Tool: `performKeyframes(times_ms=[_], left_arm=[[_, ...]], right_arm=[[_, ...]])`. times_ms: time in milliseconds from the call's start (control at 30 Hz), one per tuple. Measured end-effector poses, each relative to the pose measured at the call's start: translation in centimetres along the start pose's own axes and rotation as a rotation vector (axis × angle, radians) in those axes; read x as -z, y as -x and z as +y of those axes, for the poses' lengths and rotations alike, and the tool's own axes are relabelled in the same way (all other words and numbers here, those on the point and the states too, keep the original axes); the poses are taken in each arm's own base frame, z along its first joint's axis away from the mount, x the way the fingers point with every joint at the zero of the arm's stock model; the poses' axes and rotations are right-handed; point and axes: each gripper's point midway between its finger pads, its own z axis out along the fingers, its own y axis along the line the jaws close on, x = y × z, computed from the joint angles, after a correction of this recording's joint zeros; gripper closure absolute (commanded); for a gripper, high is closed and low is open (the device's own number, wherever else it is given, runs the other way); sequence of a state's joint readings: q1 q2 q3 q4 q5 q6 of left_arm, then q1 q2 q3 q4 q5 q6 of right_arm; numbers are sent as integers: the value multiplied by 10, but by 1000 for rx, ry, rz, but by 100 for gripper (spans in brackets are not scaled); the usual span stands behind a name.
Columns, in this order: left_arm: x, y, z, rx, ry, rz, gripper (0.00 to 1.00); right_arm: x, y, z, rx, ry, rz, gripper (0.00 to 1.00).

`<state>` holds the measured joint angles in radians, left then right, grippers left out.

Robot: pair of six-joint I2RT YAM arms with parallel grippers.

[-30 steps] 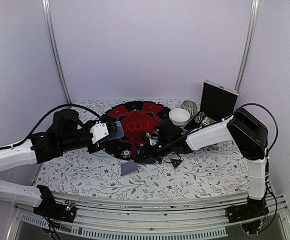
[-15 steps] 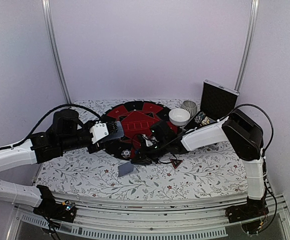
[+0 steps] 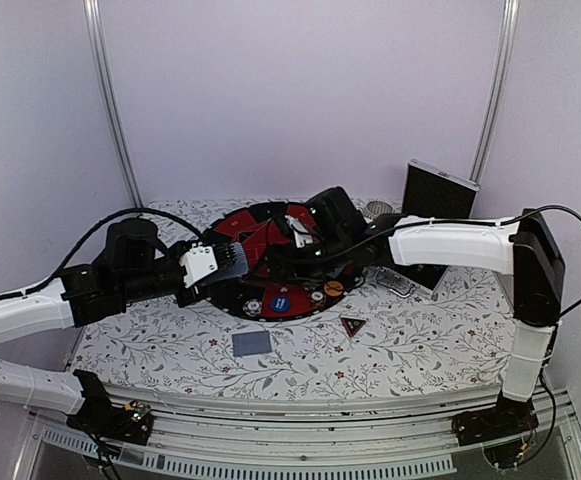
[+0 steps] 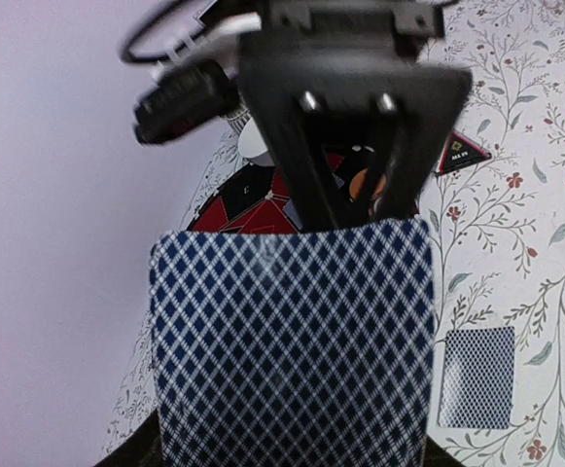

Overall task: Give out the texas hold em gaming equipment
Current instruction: Distribute the poker card in the small blind area, then pick up the poker card from the face-down deck piles.

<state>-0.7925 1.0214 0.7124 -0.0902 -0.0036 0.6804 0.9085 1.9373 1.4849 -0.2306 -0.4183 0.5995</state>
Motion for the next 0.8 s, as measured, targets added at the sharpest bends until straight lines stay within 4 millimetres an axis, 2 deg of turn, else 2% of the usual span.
performKeyframes(times_ms=[133,200,300,433,700,800], left_arm=[[0,1,-1,0,-6,-6,47],[0,2,-2,0,-10,-9,47],[0,2,-2,0,-13,-11,47],[0,2,-2,0,-13,-12,47],[0,2,-2,0,-13,-12,47],[0,2,-2,0,-13,-12,47]], right_arm=[[55,46,47,147,77,-136,1],[72,57,65,205,127,-167,1],[82,64,88,272,227,-176,1],[74,58,97,288,299,-143,1],[28,47,84,256,328,-50,0],[18,41,82,250,339,-19,0]])
